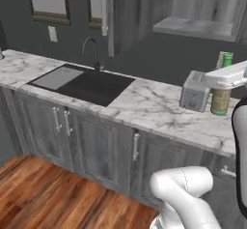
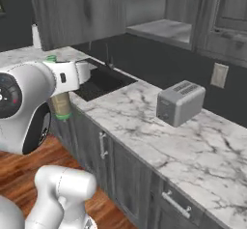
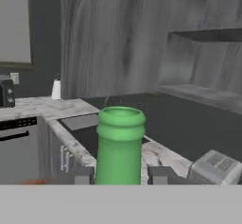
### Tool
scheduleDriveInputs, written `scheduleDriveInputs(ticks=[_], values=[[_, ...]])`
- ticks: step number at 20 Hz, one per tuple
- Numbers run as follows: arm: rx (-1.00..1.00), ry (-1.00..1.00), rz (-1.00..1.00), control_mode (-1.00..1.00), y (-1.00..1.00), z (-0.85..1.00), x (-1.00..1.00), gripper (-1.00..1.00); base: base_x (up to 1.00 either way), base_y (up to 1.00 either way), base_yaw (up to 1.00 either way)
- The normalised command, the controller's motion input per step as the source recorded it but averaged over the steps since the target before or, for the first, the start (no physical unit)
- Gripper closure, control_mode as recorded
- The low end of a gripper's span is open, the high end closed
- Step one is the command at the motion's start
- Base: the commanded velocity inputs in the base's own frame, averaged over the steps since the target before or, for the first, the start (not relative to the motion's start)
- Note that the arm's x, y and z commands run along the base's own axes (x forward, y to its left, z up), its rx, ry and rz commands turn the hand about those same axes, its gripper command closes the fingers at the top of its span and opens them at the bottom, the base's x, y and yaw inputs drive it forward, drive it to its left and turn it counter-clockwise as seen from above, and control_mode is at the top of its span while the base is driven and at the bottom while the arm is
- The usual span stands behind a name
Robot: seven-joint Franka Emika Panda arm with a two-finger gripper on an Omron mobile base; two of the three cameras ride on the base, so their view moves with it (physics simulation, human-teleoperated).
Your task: Get the candle and the beer from the cabinet and move them to the dining counter.
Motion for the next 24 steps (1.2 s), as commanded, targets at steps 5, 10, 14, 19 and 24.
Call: scheduleDriveInputs(ticks=[5,10,14,19,24], values=[[0.0,0.0,0.0,1.0,0.0,0.0,0.0,1.0,0.0,0.0,1.0],[0.0,0.0,0.0,1.0,0.0,0.0,0.0,1.0,-0.04,0.0,1.0],[0.0,0.0,0.0,1.0,0.0,0.0,0.0,1.0,0.0,0.0,1.0],[0.0,0.0,0.0,1.0,0.0,0.0,0.0,1.0,0.26,0.0,0.9],[0.0,0.0,0.0,1.0,0.0,0.0,0.0,1.0,0.83,0.07,0.55]])
